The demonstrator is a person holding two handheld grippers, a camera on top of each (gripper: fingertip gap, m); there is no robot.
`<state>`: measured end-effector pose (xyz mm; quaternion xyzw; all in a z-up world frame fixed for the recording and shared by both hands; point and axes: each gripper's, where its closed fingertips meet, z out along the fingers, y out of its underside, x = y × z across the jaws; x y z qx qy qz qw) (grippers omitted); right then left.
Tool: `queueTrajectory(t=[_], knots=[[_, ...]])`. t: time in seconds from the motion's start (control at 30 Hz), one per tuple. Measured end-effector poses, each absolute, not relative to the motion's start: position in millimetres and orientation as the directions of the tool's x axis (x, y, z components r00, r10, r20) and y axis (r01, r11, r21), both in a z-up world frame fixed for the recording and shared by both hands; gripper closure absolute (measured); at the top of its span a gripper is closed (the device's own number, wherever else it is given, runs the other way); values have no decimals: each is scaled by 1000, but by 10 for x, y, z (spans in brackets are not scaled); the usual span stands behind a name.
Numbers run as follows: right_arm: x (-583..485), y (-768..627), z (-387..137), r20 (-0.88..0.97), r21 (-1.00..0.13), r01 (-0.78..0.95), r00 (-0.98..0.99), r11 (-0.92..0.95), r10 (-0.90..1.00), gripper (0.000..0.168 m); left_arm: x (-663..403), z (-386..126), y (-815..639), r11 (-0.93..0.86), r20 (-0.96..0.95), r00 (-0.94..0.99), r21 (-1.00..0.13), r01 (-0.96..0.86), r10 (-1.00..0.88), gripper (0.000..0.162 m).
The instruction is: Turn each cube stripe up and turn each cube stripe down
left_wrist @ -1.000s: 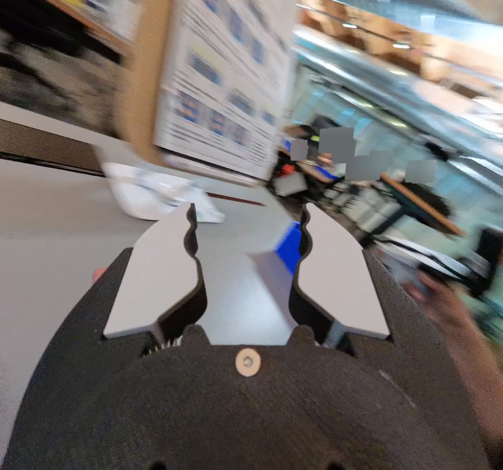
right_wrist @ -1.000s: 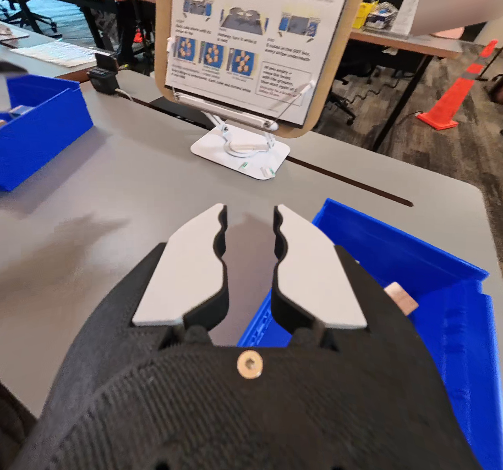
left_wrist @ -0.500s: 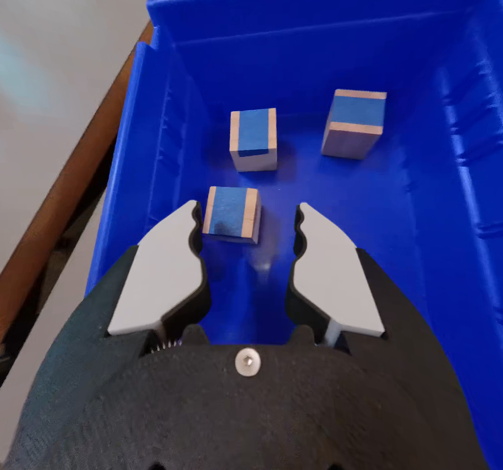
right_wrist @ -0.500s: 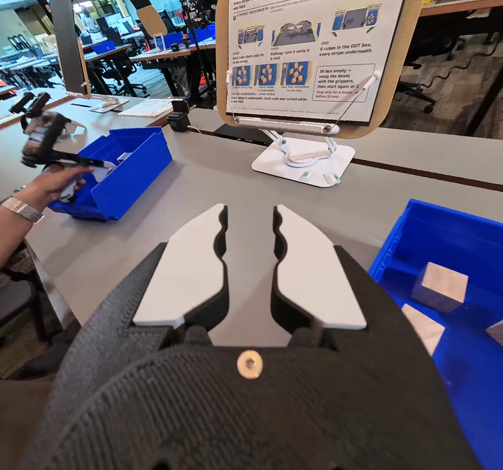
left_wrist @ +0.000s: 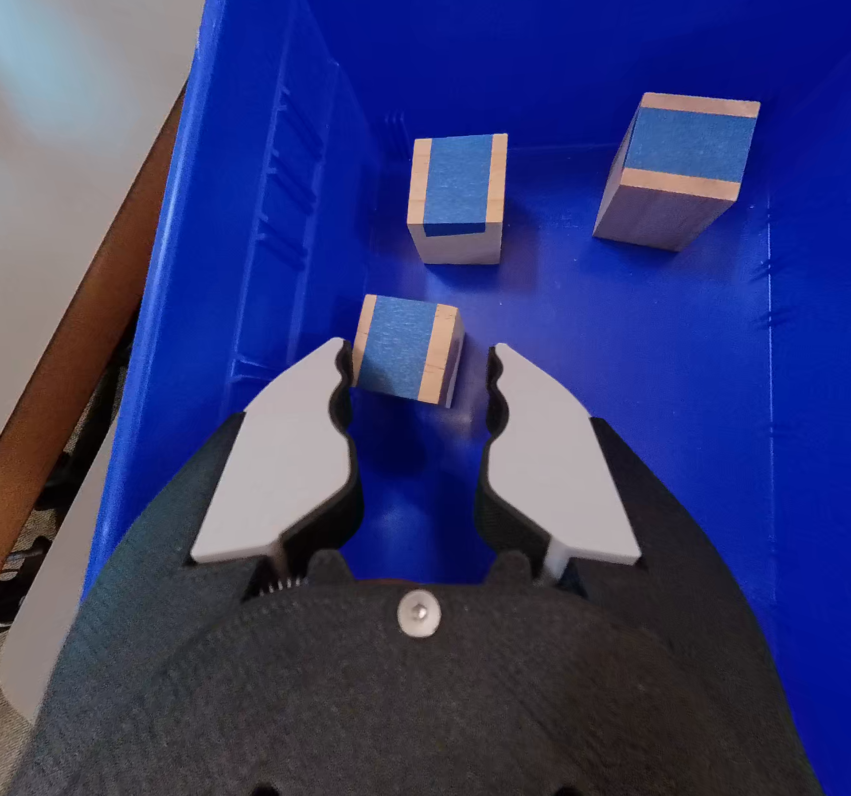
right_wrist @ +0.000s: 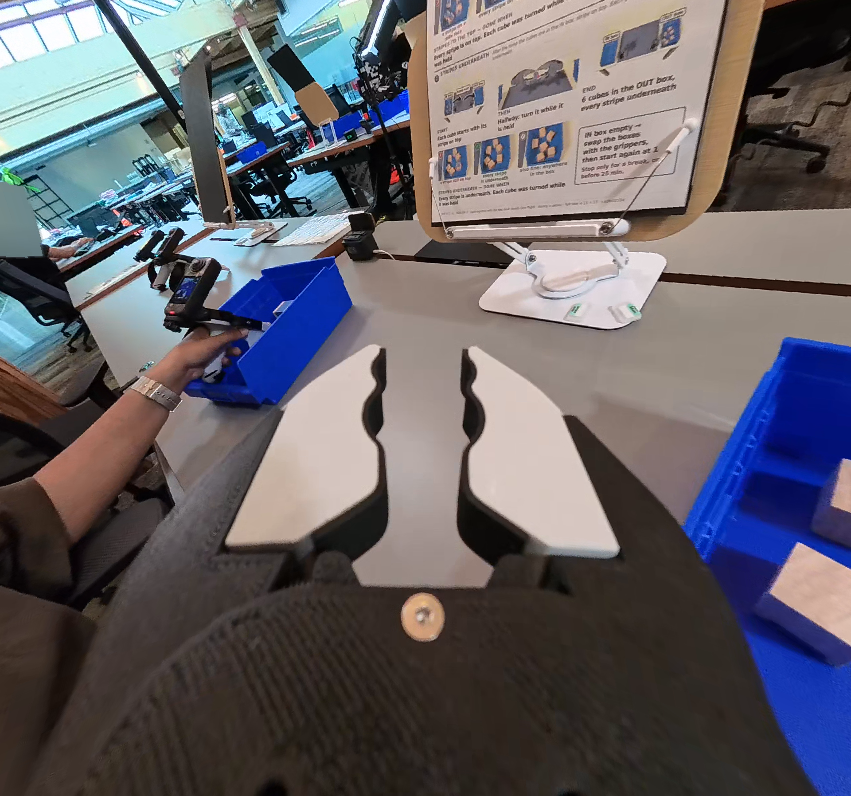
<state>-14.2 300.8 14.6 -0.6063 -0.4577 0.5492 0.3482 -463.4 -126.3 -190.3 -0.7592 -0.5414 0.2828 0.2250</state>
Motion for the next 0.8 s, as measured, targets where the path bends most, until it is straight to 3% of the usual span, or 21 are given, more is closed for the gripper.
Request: queueTrajectory(t=[0.37,0.6,0.8], knots=[[-119,2971,129,-359,-918,196,-38,-346,932,135,-4513,-1859,-1102,-334,-96,358,-634,698,929,120],[-141,2927,114,-369,-913,206,-53,-351,928,135,-4578,-1852,-1142,-352,-145,348,-662,662,926,95],[-150,2916,102,-364,-915,211,-56,-345,930,135,-4539,-2065,-1088,-378,-146,368,-600,705,918,95]])
